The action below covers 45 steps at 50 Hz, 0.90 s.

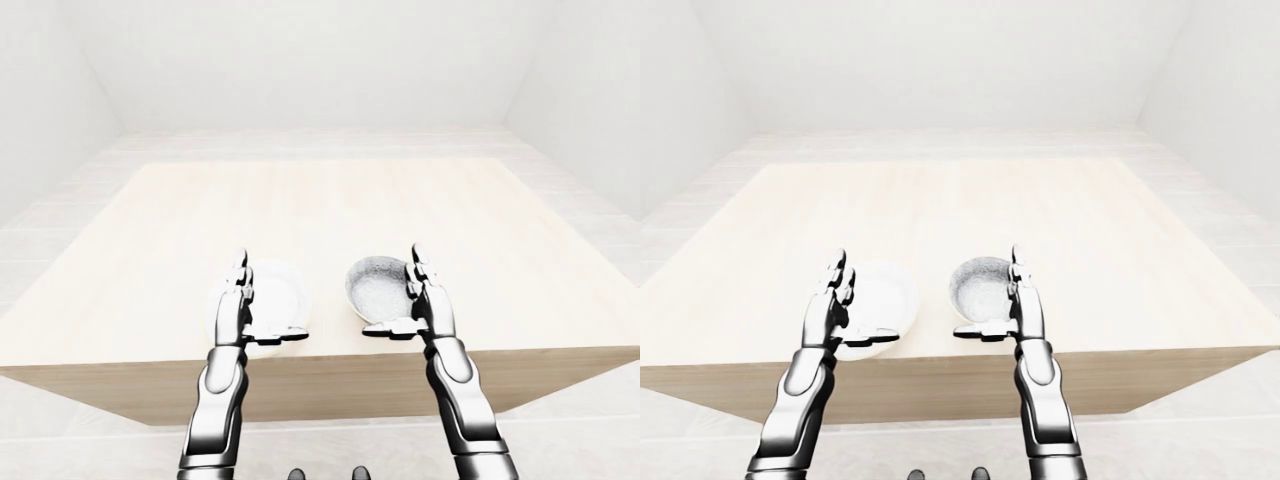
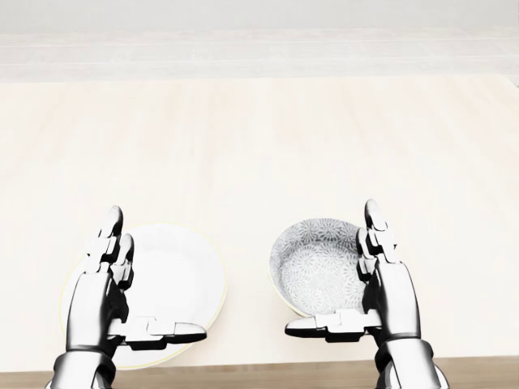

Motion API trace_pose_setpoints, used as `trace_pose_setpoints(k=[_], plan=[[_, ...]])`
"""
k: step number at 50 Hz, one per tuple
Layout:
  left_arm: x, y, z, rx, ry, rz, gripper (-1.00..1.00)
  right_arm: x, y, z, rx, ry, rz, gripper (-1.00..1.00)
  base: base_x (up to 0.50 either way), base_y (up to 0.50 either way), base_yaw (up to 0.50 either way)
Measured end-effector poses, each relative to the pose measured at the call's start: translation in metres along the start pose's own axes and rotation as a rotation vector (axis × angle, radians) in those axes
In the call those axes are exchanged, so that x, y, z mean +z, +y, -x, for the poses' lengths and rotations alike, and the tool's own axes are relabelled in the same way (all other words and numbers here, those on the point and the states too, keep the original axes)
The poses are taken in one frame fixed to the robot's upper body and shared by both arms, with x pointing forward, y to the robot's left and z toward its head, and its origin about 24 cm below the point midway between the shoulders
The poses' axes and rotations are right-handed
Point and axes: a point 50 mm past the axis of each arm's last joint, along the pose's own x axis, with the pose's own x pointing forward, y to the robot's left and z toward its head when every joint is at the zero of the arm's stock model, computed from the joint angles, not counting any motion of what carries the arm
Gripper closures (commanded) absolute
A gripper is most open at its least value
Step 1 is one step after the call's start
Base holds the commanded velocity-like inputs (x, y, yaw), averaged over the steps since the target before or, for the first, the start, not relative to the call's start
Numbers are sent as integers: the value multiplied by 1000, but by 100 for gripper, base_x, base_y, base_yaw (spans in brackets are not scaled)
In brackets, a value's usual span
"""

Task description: Put the bowl on the plate.

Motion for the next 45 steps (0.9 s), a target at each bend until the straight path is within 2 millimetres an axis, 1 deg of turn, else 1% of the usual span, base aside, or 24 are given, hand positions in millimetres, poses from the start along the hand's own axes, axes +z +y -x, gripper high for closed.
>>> trace_pose_setpoints(k=[19, 33, 45], plan=[[-2, 10, 2, 14, 2, -15, -100, 8, -9, 2, -4, 2, 54, -100, 0, 0, 0], [-1, 17, 4, 30, 1, -25, -100, 15, -10, 4, 4, -21, 81, -100, 1, 19, 0], [-2, 19, 4, 40, 2, -31, -100, 15, -10, 4, 8, -21, 87, -100, 2, 19, 0]])
